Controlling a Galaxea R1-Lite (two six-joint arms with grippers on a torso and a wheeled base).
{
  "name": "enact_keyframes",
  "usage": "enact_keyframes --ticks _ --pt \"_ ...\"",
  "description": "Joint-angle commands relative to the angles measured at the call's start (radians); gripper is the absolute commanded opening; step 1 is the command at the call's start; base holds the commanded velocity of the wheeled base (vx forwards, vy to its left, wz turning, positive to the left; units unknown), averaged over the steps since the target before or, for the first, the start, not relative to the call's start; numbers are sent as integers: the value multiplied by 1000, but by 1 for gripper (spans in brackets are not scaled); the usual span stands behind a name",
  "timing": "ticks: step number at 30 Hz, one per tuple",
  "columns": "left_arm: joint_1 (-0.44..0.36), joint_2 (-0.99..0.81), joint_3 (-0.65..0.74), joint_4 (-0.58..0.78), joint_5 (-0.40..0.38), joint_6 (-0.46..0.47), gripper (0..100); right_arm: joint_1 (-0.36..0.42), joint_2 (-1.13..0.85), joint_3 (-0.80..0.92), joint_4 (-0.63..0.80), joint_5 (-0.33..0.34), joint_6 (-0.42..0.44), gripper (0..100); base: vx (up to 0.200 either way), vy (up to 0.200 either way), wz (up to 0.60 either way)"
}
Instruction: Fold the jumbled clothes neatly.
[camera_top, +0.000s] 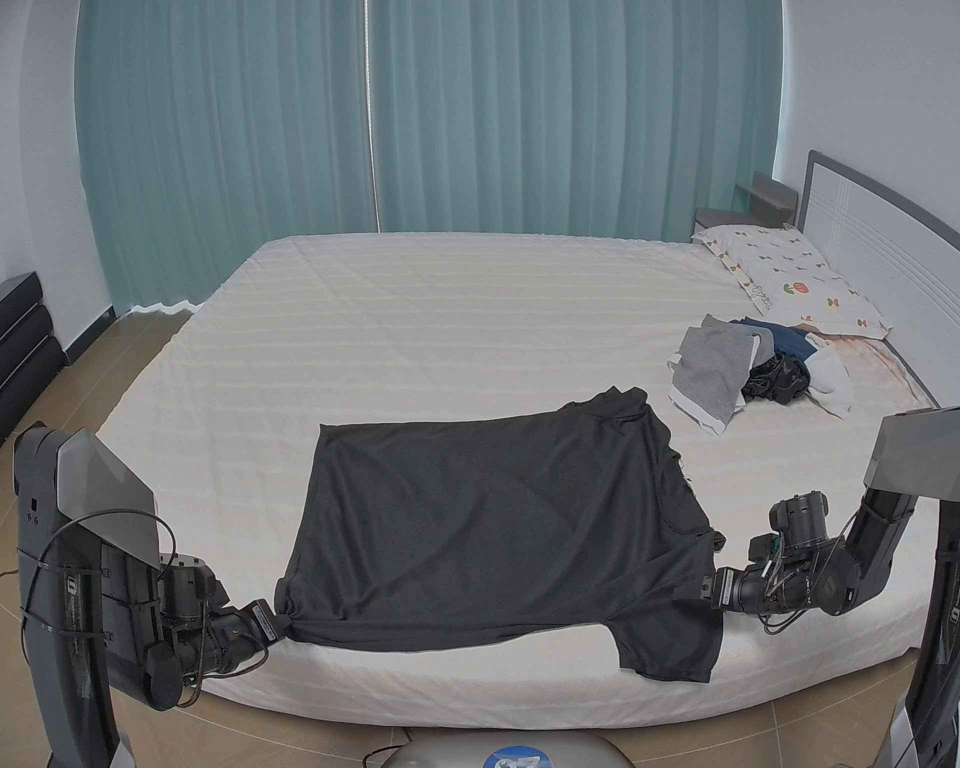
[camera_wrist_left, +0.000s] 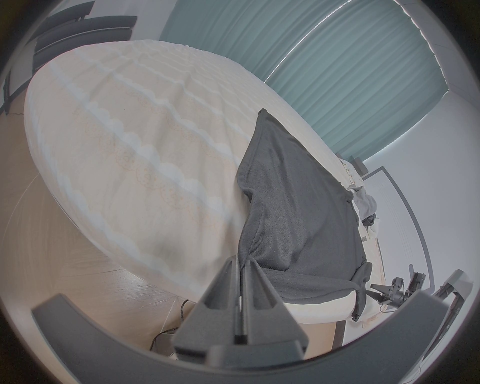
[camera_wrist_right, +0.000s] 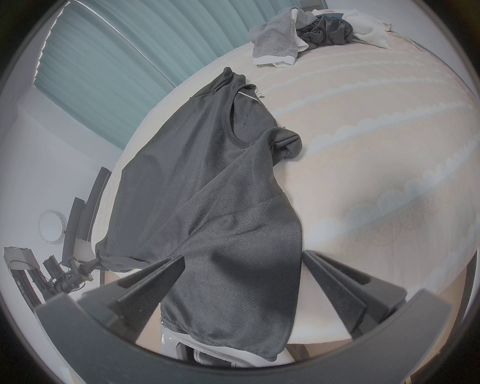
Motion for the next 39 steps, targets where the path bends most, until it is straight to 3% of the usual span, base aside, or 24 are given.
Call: enact_keyframes --ticks 1,5,15,21,39 --pt "0 2 0 -2 0 -1 0 1 5 4 0 -8 -1 0 0 0 0" --pt "0 2 2 -2 -1 -1 0 -4 -5 21 2 -43 -4 0 0 0 0" --pt "1 -3 11 -2 -3 1 0 -70 -106 125 8 -28 -42 0 0 0 0" --pt "3 -6 26 -2 3 15 0 -71 -144 177 8 -23 -62 0 0 0 0" --pt "11 -17 138 -2 55 233 0 -68 -236 340 14 -20 -147 0 0 0 0"
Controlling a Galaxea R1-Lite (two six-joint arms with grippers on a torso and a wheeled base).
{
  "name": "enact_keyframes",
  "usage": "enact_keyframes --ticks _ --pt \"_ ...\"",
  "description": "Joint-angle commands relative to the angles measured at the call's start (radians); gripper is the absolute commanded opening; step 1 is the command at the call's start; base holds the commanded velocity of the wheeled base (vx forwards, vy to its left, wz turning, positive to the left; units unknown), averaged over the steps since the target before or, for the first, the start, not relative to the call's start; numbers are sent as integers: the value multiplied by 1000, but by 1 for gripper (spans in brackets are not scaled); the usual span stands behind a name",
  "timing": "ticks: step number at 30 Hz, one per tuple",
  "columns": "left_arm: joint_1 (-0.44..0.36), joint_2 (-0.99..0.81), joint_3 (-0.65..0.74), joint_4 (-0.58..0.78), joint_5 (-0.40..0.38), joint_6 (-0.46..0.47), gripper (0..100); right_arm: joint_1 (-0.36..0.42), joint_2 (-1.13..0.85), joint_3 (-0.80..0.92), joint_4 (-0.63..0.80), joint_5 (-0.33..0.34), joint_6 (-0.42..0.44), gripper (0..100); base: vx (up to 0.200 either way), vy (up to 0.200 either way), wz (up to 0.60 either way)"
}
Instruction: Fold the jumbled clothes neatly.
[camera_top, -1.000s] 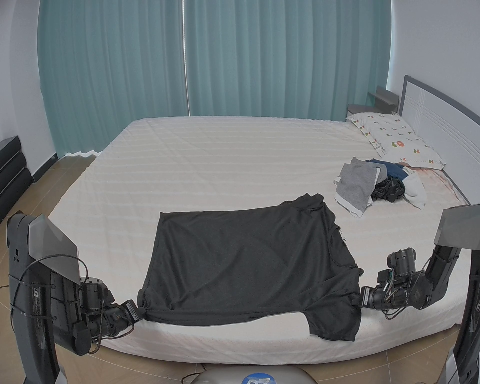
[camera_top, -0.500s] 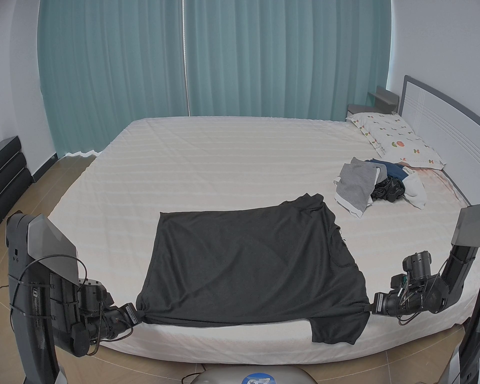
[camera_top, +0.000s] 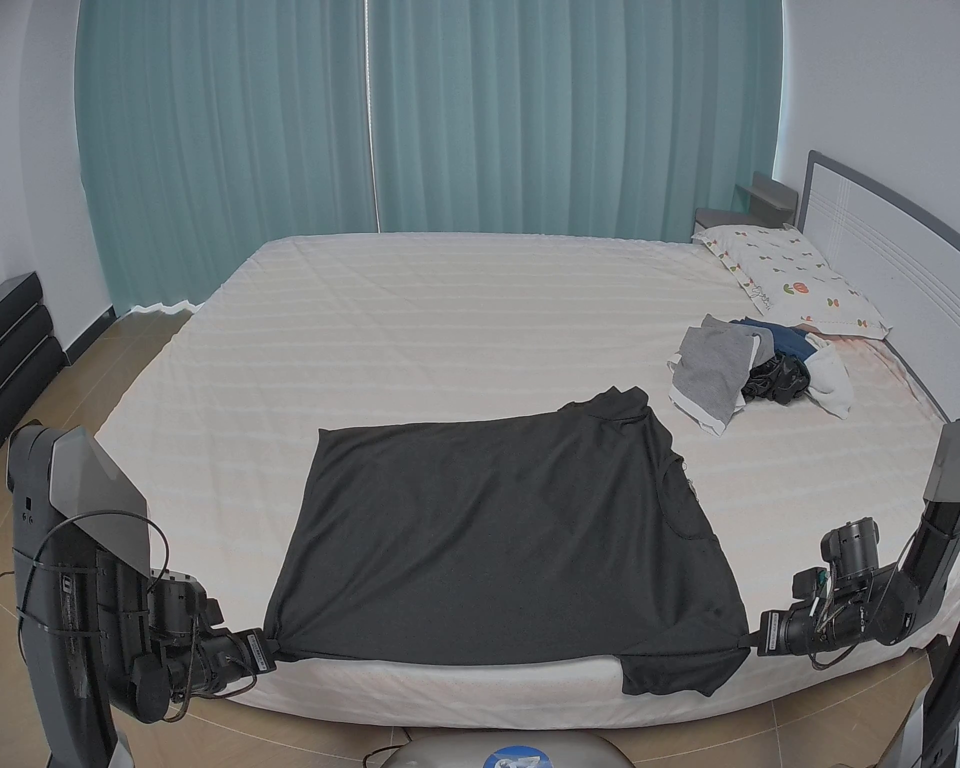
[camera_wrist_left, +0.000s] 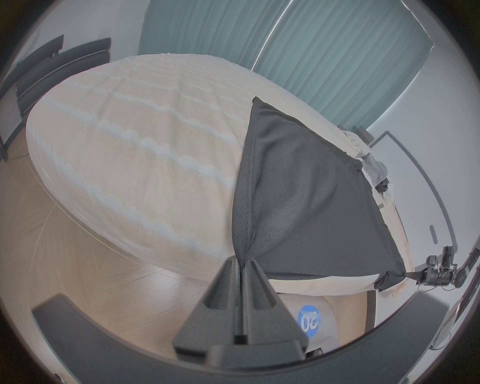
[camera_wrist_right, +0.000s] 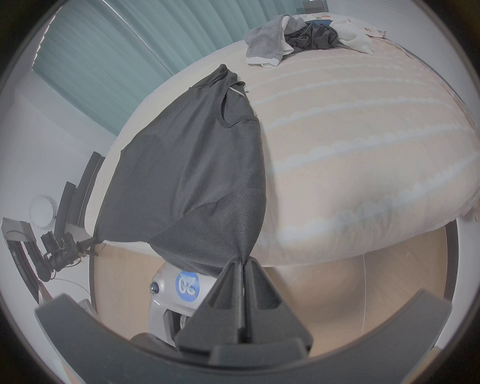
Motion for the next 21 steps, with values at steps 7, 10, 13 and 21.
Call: enact_keyframes --ticks 7,10,13,21 --pt "0 3 36 -2 34 66 0 5 -41 85 -8 0 -38 0 0 0 0" --pt "-1 3 37 6 77 70 0 8 -60 108 -6 0 -45 0 0 0 0" --pt "-4 3 37 21 79 77 0 8 -67 116 -2 0 -45 0 0 0 0" --pt "-6 -106 37 228 73 129 0 -5 -81 151 -8 2 -78 0 0 0 0"
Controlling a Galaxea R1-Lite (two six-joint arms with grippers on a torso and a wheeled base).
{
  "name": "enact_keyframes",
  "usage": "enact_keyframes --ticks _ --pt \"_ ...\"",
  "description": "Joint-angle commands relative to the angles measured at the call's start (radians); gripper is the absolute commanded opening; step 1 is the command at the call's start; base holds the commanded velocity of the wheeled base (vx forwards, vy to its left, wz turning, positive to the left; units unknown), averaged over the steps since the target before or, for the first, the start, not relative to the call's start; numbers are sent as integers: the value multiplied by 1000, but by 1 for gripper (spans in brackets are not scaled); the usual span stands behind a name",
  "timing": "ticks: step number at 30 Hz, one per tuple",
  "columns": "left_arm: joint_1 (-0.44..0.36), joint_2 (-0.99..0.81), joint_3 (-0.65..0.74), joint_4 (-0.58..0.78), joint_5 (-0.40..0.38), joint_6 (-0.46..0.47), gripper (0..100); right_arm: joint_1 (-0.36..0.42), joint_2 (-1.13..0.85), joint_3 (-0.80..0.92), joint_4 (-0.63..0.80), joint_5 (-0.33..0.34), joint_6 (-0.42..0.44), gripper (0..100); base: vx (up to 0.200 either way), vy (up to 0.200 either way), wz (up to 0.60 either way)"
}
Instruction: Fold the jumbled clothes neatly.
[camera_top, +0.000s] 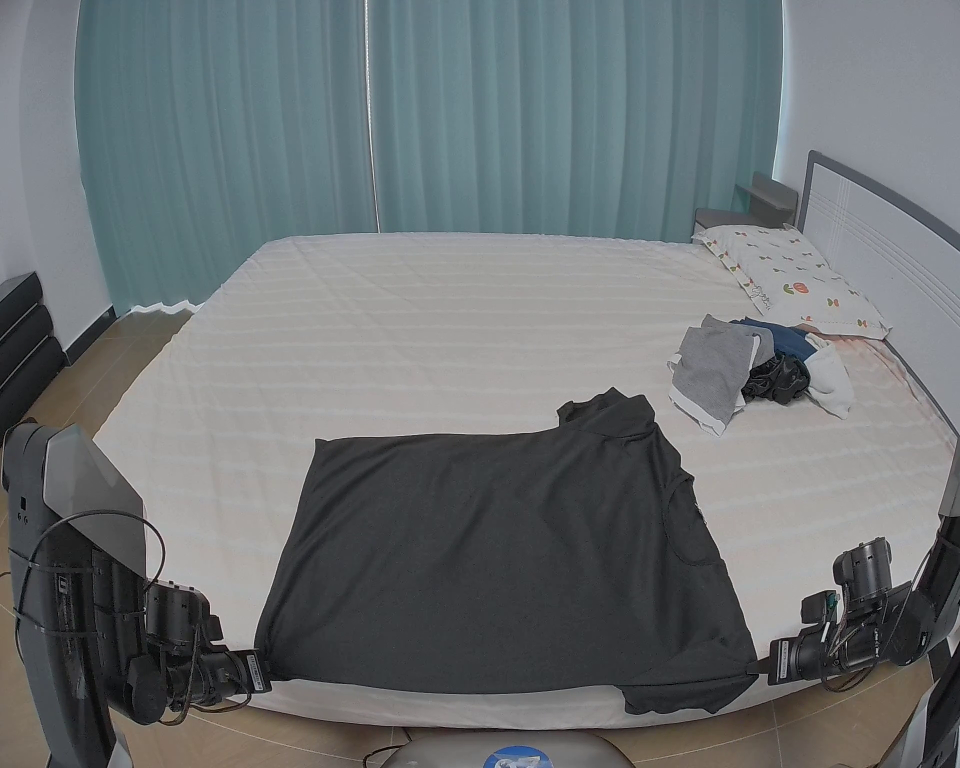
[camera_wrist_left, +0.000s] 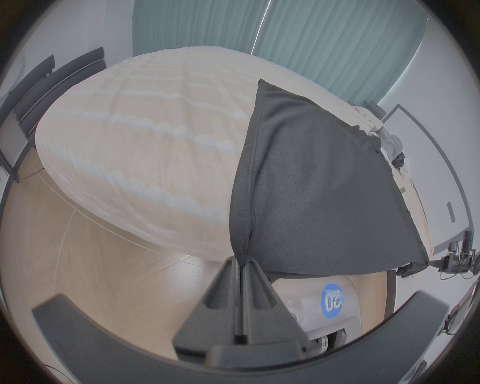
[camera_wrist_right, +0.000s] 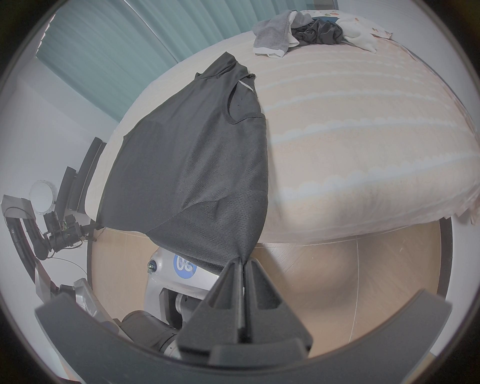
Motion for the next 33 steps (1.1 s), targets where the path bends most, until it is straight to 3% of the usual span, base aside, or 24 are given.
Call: enact_keyframes --ticks 1,6,17,23,29,33 --pt "0 -94 15 120 -9 24 0 -6 -17 19 1 1 -14 0 0 0 0" --pt "0 -113 15 226 0 100 0 -5 -17 42 -2 0 -26 0 0 0 0" --pt "-5 -139 15 328 25 120 0 -6 -57 70 0 0 -45 0 0 0 0" --pt "-5 -180 15 419 27 177 0 -6 -58 80 -2 0 -58 0 0 0 0" --pt "-5 -180 13 394 25 166 0 -6 -63 77 -5 1 -57 0 0 0 0" --pt "1 -232 -16 296 17 53 0 -22 -127 24 -6 21 -37 0 0 0 0"
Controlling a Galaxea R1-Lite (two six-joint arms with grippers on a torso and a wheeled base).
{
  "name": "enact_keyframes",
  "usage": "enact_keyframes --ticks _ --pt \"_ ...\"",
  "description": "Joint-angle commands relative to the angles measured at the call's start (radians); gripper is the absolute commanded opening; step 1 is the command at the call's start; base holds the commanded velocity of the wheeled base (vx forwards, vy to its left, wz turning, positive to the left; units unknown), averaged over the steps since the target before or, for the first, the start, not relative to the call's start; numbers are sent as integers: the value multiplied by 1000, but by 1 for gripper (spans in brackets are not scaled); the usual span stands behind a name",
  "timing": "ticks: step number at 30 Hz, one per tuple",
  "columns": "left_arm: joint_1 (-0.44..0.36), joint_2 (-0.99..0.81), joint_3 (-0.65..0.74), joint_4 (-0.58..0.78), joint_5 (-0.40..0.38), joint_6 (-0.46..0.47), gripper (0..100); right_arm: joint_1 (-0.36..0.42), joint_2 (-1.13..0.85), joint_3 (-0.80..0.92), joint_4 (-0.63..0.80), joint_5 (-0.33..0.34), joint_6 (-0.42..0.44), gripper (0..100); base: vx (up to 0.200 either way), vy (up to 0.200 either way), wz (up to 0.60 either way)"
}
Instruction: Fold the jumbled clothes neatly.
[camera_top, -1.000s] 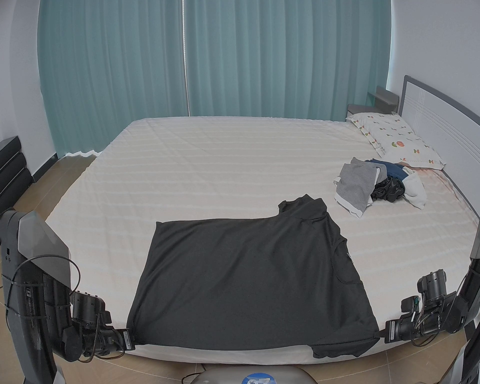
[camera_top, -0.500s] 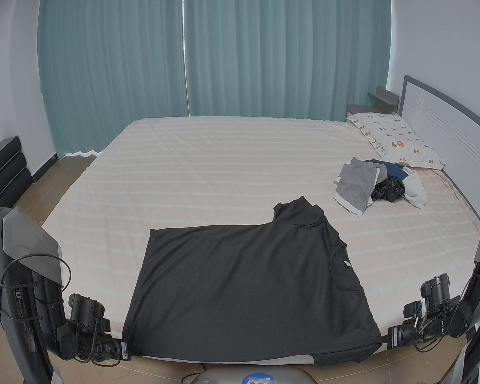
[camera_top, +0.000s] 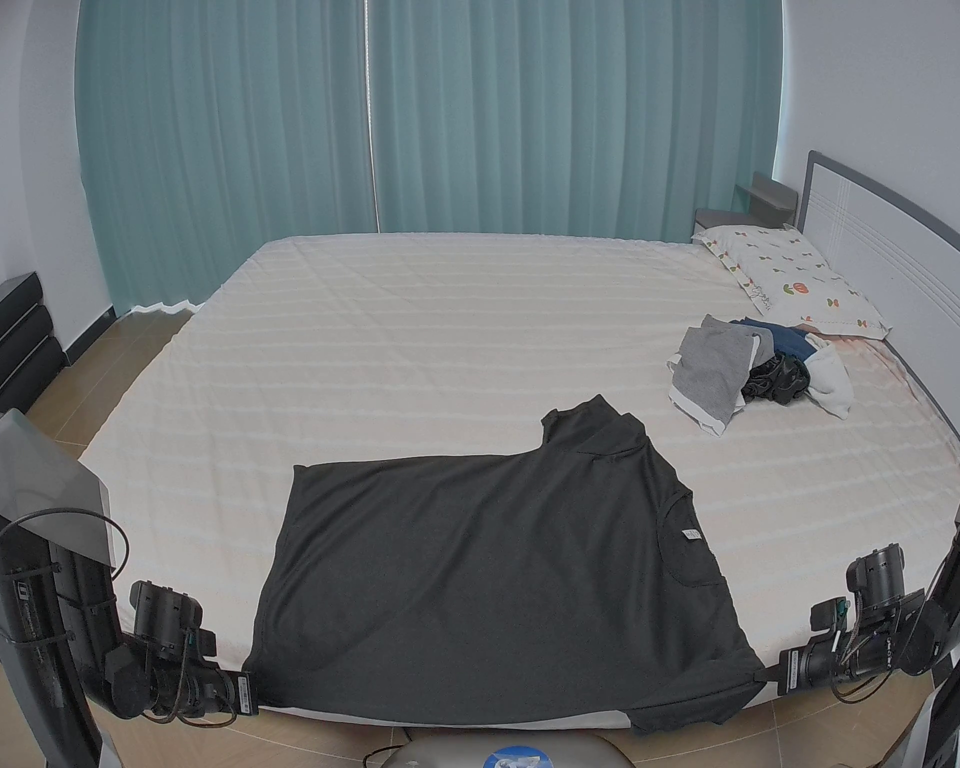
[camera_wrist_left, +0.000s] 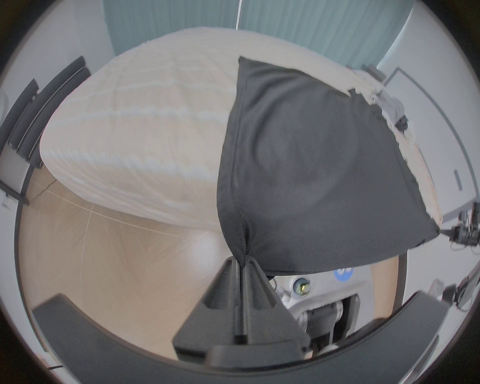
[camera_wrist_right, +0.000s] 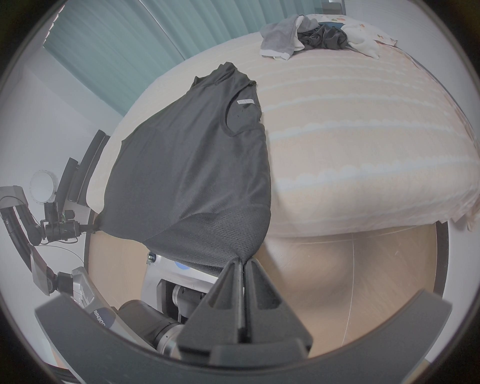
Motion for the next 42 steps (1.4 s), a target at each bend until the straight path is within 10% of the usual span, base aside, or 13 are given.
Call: enact_keyframes --ticks 1,26,42 --pt "1 -56 -34 -72 -3 -144 0 -22 -67 -64 -1 19 18 0 0 0 0" --pt "5 -142 -262 -108 37 -612 0 -23 9 -344 11 13 153 0 0 0 0" --pt "-16 -260 -213 82 46 -460 0 -23 -86 -275 16 21 161 0 0 0 0"
